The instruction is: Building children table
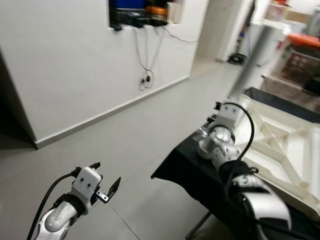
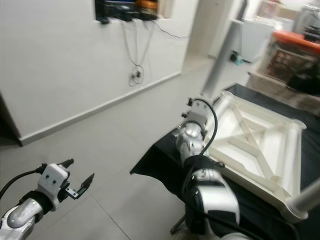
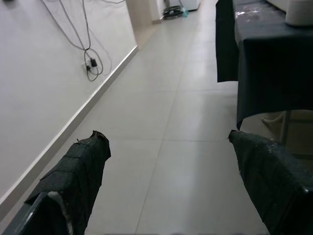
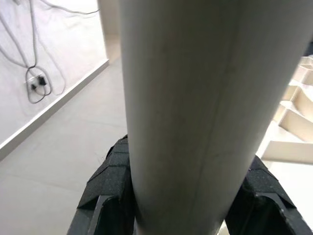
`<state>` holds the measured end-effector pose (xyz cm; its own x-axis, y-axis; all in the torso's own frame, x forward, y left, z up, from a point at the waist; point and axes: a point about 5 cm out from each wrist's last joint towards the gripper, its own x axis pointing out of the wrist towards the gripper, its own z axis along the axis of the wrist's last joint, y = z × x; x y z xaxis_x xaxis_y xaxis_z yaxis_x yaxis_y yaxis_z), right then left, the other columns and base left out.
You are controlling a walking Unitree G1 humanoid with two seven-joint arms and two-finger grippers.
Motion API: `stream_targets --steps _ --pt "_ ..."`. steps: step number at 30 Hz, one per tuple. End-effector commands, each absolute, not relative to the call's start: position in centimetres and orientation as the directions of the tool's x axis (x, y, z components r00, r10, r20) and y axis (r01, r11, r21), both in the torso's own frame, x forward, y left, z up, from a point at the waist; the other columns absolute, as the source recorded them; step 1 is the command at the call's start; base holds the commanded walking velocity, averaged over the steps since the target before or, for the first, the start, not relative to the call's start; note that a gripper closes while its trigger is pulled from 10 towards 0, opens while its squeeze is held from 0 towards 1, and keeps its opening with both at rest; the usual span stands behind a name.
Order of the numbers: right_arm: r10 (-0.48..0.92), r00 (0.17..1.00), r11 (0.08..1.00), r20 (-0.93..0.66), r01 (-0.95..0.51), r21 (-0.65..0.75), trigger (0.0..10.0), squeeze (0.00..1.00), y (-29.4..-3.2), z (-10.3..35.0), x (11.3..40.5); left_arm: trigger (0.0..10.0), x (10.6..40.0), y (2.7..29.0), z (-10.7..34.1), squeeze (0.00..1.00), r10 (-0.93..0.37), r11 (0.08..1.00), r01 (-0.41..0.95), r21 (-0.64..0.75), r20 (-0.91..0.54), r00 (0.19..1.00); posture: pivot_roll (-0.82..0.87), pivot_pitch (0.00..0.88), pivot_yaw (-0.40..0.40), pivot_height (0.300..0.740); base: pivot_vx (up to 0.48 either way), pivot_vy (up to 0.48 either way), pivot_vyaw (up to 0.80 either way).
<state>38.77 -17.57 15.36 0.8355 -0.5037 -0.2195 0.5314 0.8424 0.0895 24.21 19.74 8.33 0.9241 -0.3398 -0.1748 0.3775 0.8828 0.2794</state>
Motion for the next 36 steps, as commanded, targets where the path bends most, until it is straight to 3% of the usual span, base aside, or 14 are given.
stream_targets --steps 1,3,4,6,7,9,10,18,19,23,25,26,30,36 --pt "-0.387 0.808 0.892 -0.444 0.45 0.041 10.0 0.0 -15.9 10.7 37.3 10.0 24.5 19.5 8.5 0.0 -0.357 0.872 0.395 0.288 -0.178 0.917 0.06 0.0 -0.124 0.74 0.0 0.0 0.0" --pt "-0.299 0.836 0.926 -0.459 0.37 0.071 10.0 0.0 -14.7 10.8 37.5 10.0 24.5 19.5 8.5 0.0 -0.357 0.872 0.395 0.289 -0.177 0.917 0.06 0.0 -0.124 0.74 0.0 0.0 0.0" --pt "-0.219 0.887 0.952 -0.407 0.285 0.11 10.0 0.39 -14.1 11.6 38.0 10.0 24.6 19.3 8.5 0.0 -0.357 0.872 0.395 0.288 -0.176 0.917 0.06 0.0 -0.129 0.74 0.0 0.0 0.0" --pt "-0.219 0.887 0.952 -0.407 0.285 0.11 10.0 0.39 -14.1 11.6 38.0 10.0 24.6 19.3 8.5 0.0 -0.357 0.872 0.395 0.288 -0.176 0.917 0.06 0.0 -0.129 0.74 0.0 0.0 0.0" --pt "-0.15 0.923 0.971 -0.354 0.205 0.123 10.0 1.0 -14.1 12.8 38.7 10.0 24.7 19.3 8.5 0.0 -0.358 0.873 0.395 0.288 -0.174 0.918 0.06 0.0 -0.13 0.74 0.0 0.0 0.0" --pt "-0.003 0.959 0.99 -0.284 0.043 0.134 10.0 0.94 -14.3 15.6 40.2 10.0 24.7 19.2 8.5 0.0 -0.355 0.875 0.391 0.286 -0.171 0.919 0.06 0.0 -0.137 0.74 0.0 0.0 0.0" --pt "0.107 0.962 0.985 -0.25 -0.069 0.156 10.0 0.03 -14.0 16.9 40.7 10.0 24.7 19.2 8.4 0.0 -0.353 0.876 0.389 0.286 -0.17 0.92 0.07 0.0 -0.14 0.74 0.0 0.0 0.0" --pt "0.529 0.843 0.845 -0.101 -0.513 0.148 9.5 0.0 -12.3 19.6 40.7 10.0 24.6 19.5 8.3 0.0 -0.345 0.878 0.382 0.288 -0.173 0.923 0.07 0.0 -0.149 0.74 0.0 0.0 0.0" --pt "0.513 0.848 0.858 -0.13 -0.501 0.114 0.0 0.0 -12.3 18.8 40.5 10.0 24.6 19.5 8.4 0.0 -0.342 0.88 0.379 0.288 -0.17 0.924 0.08 0.0 -0.153 0.74 0.0 0.0 0.0" --pt "0.38 0.907 0.924 -0.182 -0.364 0.112 0.0 0.0 -12.8 17.9 40.7 10.0 24.6 19.5 8.4 0.0 -0.34 0.88 0.376 0.289 -0.168 0.925 0.08 0.0 -0.156 0.74 0.0 0.0 0.0" --pt "-0.071 0.962 0.989 -0.263 0.102 0.105 0.0 0.0 -16.2 16.2 40.6 10.0 24.5 19.7 8.4 0.0 -0.337 0.881 0.374 0.29 -0.17 0.926 0.08 0.0 -0.152 0.74 0.0 0.0 0.0" --pt "-0.071 0.962 0.989 -0.263 0.102 0.105 0.0 0.0 -16.2 16.2 40.6 10.0 24.5 19.7 8.4 0.0 -0.337 0.881 0.374 0.29 -0.17 0.926 0.08 0.0 -0.152 0.74 0.0 0.0 0.0" --pt "-0.554 0.771 0.806 -0.315 0.591 0.03 0.0 0.0 -20.9 13.9 38.6 10.0 24.4 19.7 8.3 0.0 -0.338 0.88 0.376 0.29 -0.173 0.925 0.08 0.0 -0.144 0.74 0.0 0.0 0.0" --pt "-0.606 0.725 0.753 -0.327 0.656 0.056 1.0 0.0 -19.9 12.6 37.3 10.0 24.7 19.3 8.3 0.0 -0.359 0.871 0.396 0.29 -0.176 0.917 0.05 0.0 -0.122 0.74 0.0 0.0 0.0"
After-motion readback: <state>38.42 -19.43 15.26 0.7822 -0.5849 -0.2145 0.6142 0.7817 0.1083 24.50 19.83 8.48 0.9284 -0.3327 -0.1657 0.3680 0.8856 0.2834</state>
